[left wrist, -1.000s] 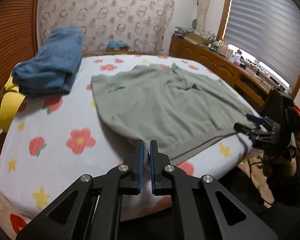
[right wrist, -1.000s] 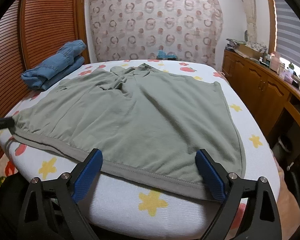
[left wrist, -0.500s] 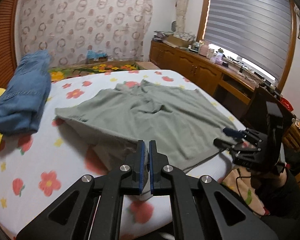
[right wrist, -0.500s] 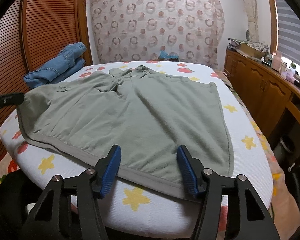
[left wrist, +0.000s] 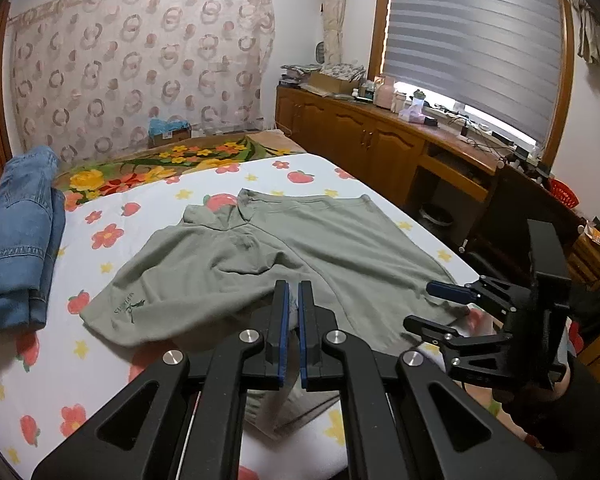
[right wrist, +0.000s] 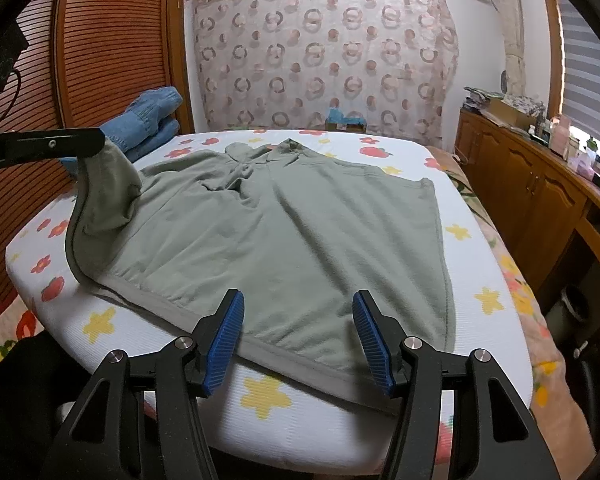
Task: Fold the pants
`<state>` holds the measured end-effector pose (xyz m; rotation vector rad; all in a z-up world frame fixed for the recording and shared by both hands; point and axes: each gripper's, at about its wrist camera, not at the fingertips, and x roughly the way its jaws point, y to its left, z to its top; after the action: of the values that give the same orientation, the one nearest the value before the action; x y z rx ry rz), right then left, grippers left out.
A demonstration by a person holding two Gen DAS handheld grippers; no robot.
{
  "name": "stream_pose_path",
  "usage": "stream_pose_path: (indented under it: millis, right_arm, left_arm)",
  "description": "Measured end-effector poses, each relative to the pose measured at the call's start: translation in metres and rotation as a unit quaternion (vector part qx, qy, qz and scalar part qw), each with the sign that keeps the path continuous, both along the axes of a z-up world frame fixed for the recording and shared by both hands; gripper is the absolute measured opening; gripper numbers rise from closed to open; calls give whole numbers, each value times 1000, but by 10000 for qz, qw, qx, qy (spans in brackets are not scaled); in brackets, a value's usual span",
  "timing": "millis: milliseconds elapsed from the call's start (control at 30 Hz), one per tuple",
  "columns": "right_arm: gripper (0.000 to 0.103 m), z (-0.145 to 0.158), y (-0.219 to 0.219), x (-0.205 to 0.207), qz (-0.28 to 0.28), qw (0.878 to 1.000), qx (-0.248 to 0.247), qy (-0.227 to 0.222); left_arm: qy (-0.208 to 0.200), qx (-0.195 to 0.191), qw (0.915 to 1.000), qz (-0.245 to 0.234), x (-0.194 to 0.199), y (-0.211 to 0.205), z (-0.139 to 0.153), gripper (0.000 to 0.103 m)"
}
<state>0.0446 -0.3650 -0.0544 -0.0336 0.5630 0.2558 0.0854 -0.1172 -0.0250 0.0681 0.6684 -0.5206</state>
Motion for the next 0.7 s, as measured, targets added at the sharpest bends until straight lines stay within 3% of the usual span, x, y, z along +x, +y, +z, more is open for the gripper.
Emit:
stream_pose_path:
  millis: [133,200,267,367,433,500,533,700]
  right_arm:
    - [59,-1,2,2,-8,10000,32,36]
    - [59,-2,4,3,3,10000,51,46]
    - [59,1,6,4,12,10000,74,48]
    - [59,3,10,5,39,9999,91,39]
    - [59,4,15,8,75,9999,104,29]
    - [59,5,20,10,111,9999,122,21]
    - [59,6,23,11,140,9998,130,16]
    - [59,9,38,13,315,9994,110,-1]
  left_arm:
    - [61,7,9999,94,0,5,-2,6]
    - [83,92,9998,181,1,7,-4,23]
    - [125,76,9998,168,1,11,-5,28]
    - [146,50,9993,346,1,25,-8,46]
    - [125,40,9987,492,-1,36,-10,52]
    - [151,47,9979,625,0,45,-13,77]
    - [124,18,9973,719,0,51,-15,82]
    - [257,-11,9938,1081,2,73,-32,82]
